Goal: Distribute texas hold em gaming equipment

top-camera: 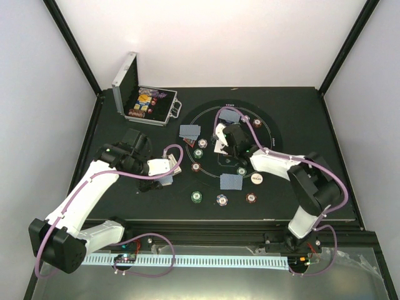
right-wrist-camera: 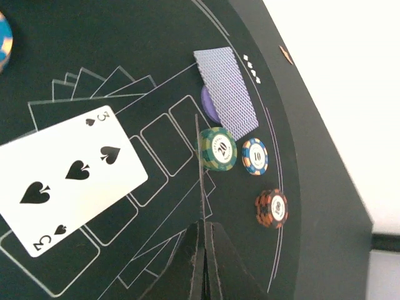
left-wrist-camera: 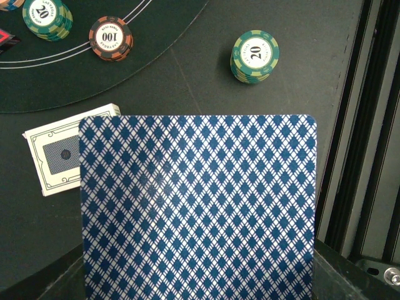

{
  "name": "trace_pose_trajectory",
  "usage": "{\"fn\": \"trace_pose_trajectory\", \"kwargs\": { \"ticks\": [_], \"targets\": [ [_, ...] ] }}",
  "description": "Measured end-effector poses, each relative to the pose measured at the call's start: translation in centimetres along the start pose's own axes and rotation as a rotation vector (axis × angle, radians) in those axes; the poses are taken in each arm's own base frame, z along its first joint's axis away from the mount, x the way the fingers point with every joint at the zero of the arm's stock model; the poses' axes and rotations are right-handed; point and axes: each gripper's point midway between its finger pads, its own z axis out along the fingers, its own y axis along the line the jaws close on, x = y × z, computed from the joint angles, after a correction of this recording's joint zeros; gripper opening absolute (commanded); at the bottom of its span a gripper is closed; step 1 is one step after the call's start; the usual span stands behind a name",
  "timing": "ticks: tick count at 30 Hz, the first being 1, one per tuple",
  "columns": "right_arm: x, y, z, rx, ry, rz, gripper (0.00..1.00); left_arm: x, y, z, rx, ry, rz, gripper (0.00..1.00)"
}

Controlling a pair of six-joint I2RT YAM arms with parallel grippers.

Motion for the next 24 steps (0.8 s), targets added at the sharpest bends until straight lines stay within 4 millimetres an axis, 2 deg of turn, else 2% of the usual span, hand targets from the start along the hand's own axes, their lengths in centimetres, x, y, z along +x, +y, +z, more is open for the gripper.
{"fn": "trace_pose_trajectory", "kwargs": {
  "ticks": [8, 16, 20, 24],
  "targets": [
    [0.3, 2.6, 2.1, -0.005, -0.015, -0.257, 0.01, 0.1, 0.1, 0.0, -0.003, 0.002, -0.001, 0.01],
    [1.0, 6.0, 1.7, -0.158, -0.021, -0.385, 0.08, 0.2, 0.1, 0.0, -0.004, 0.004, -0.005, 0.02],
    [2.0, 7.6, 1.2, -0.252, -0.001, -0.405, 0.2, 0.2, 0.1, 0.0, -0.005, 0.005, -0.005, 0.02],
    [3.1, 8.5, 0.9, -0.304, 0.032, -0.416, 0.24, 0.2, 0.2, 0.0, -0.006, 0.007, -0.004, 0.02]
  ]
}}
